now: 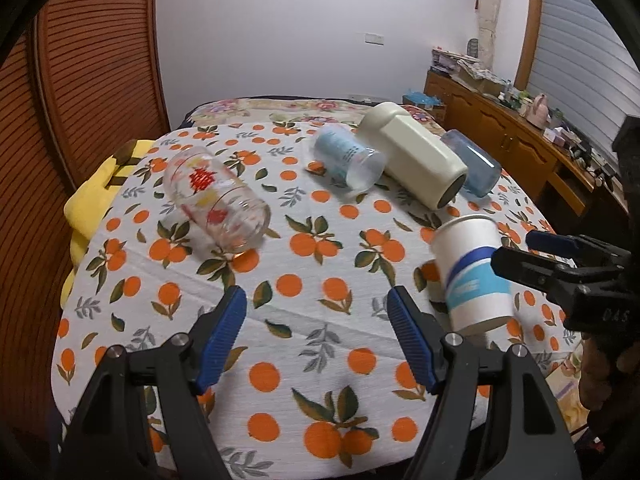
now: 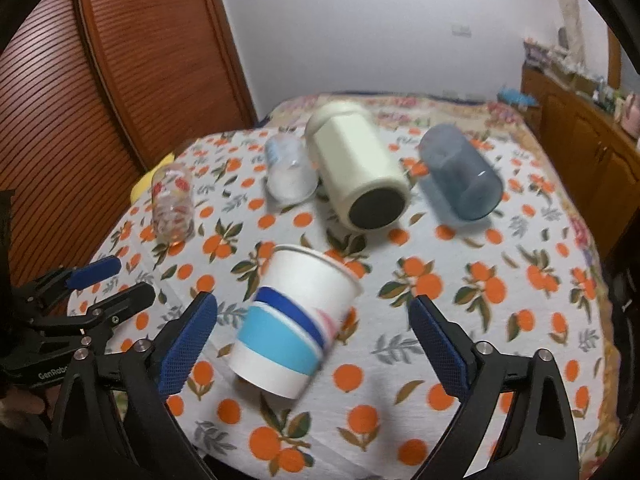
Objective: Flip cup upright
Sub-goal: 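Rotate the right tool to turn the paper cup rim-up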
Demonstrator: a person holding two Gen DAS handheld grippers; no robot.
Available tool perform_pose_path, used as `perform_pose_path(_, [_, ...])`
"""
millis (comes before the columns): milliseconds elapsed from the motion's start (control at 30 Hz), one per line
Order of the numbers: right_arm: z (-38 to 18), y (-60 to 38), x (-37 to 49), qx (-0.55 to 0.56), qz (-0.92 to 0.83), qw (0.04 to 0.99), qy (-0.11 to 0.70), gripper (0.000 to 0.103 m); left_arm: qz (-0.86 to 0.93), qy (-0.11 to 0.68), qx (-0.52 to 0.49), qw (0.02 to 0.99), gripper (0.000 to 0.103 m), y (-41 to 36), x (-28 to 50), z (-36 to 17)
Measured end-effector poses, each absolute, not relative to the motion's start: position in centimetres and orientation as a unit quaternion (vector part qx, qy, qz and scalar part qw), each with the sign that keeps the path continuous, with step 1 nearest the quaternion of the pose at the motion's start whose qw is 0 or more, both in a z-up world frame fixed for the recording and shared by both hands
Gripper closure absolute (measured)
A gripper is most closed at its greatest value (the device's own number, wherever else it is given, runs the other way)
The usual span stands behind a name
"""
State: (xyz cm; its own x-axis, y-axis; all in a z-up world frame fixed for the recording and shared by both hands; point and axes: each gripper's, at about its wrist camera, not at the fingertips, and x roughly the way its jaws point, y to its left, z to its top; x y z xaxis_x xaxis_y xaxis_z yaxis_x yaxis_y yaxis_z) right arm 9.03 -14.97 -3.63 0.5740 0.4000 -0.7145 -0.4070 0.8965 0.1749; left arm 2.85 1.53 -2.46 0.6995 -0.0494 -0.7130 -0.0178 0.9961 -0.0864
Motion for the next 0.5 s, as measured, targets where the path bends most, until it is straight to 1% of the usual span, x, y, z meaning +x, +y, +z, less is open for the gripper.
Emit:
perform_pose_path(67, [-4.1,-14.8,9.6,0.0,0.224,0.88,0.418,0.007,-0.007,0.388,-0.044,0.921,0.03,1.7,2.8,-2.6])
perform_pose_path(267, [-6.2,-15.5,11.4,0.03,0.213,0.854,0.473,0.016,-0.006,0.387,-0.047,0.921,0.03,1.9,2.5,-2.8])
perform_pose_path(367, [-7.1,-16.0,12.0,0.045,0.215,0.841,0.494,0.025,-0.005,0.388,-0.048,0.921,0.03,2.1,2.5,-3.0])
perform_pose_path(400, [-7.3,-16.1,12.2,0.049,0.216,0.837,0.5,0.03,-0.005,0.388,-0.048,0.92,0.03,2.1,2.5,-3.0])
perform_pose_path(500, [-7.6,-16.3,12.6,0.051,0.214,0.832,0.51,0.031,-0.004,0.389,-0.049,0.92,0.03,2.2,2.5,-3.1])
